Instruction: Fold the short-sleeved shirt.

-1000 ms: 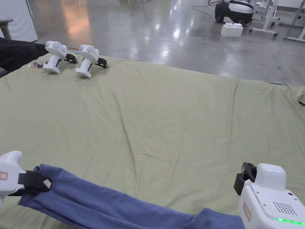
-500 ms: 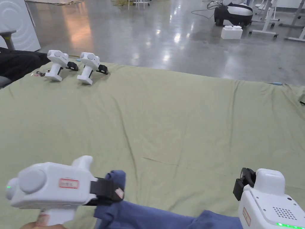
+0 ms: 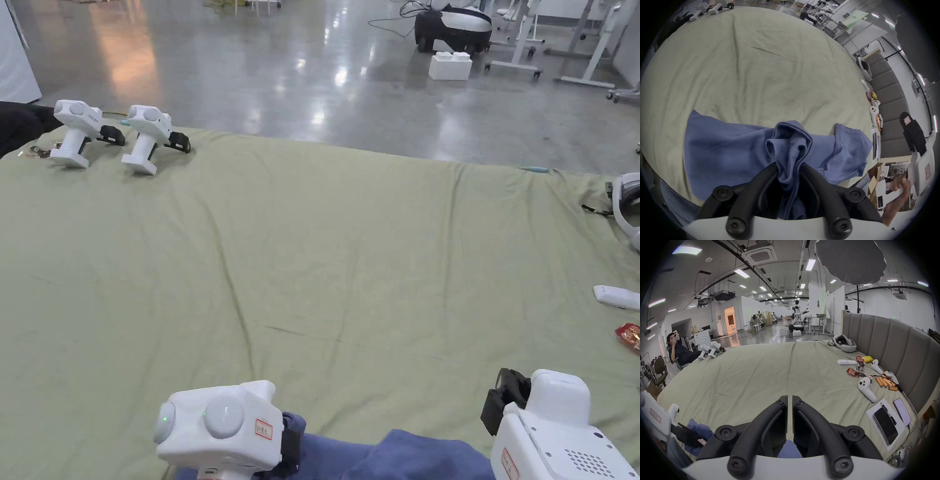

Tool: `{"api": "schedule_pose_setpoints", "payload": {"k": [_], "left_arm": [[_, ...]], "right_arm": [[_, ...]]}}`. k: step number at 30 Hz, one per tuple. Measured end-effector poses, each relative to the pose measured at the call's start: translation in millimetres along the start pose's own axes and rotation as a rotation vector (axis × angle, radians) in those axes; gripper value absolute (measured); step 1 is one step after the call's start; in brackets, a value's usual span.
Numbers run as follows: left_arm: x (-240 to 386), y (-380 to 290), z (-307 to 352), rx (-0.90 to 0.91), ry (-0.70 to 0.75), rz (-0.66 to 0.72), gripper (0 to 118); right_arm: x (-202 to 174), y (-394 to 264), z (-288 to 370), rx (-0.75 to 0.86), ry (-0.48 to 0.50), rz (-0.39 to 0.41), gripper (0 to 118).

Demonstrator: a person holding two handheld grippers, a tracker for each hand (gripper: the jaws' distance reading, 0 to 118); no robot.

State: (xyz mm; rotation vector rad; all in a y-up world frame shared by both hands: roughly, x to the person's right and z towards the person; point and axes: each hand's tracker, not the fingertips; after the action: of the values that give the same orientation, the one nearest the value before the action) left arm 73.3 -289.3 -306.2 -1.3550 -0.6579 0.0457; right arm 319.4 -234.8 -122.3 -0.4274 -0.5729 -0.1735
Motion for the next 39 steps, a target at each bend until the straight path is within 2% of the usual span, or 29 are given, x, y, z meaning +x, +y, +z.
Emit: {"api": "schedule_pose_setpoints", "payload": {"k": [4,6,7,8,11,16,20,21,24,29,31,34,38,39], "left_arm": [[2.4,2.8,-10.6,0.000,0.029,0.026,15],[4.3,3.1,-8.6,-0.001,0.036,0.019,37],[6.8,3.0,-5.7,-0.008,-0.014,0.008,47],[8.8,3.2,-3.3,-0.016,-0.019,0.005,53],[14.2,0.7,10.5,-0.018,-0.026,-0.026,55],[6.4,3.3,49.6,0.031,-0.119,-0.001,55],[-5.3,6.7,70.2,0.129,-0.160,0.063,38],[-8.7,7.3,71.5,0.137,-0.148,0.065,32],[-12.5,7.1,53.7,0.099,-0.072,0.059,27],[-3.3,-9.9,10.5,-0.020,-0.003,-0.046,20],[2.6,-17.2,-4.1,-0.047,-0.029,-0.062,20],[16.3,-25.5,-9.0,-0.042,-0.102,-0.106,20],[31.9,-38.2,-14.5,-0.001,-0.086,-0.246,20],[32.8,-40.3,-16.6,-0.011,-0.081,-0.236,20]], "right_arm": [[0.4,-3.9,-0.7,-0.012,-0.003,-0.012,8],[-0.4,-5.0,-0.6,-0.016,0.000,-0.010,8],[-0.8,-5.4,-0.5,-0.017,0.001,-0.008,8],[-1.3,-5.6,-0.5,-0.017,0.001,-0.006,8],[-1.9,-5.0,-0.6,-0.021,0.008,0.000,8],[-0.6,-4.4,-1.0,-0.023,0.009,0.004,8],[0.6,-5.8,-1.5,-0.030,0.010,0.001,8],[0.6,-6.2,-1.4,-0.031,0.010,-0.001,8],[0.7,-8.6,-0.6,-0.036,0.011,0.000,8],[2.6,-14.1,-2.6,-0.053,0.007,-0.002,8],[2.7,-15.8,-2.7,-0.061,0.006,-0.005,8],[2.5,-17.5,-2.8,-0.068,-0.001,0.002,8],[2.2,-17.7,-4.3,-0.075,0.003,0.000,8],[1.7,-17.8,-4.8,-0.076,0.003,0.001,8]]}}
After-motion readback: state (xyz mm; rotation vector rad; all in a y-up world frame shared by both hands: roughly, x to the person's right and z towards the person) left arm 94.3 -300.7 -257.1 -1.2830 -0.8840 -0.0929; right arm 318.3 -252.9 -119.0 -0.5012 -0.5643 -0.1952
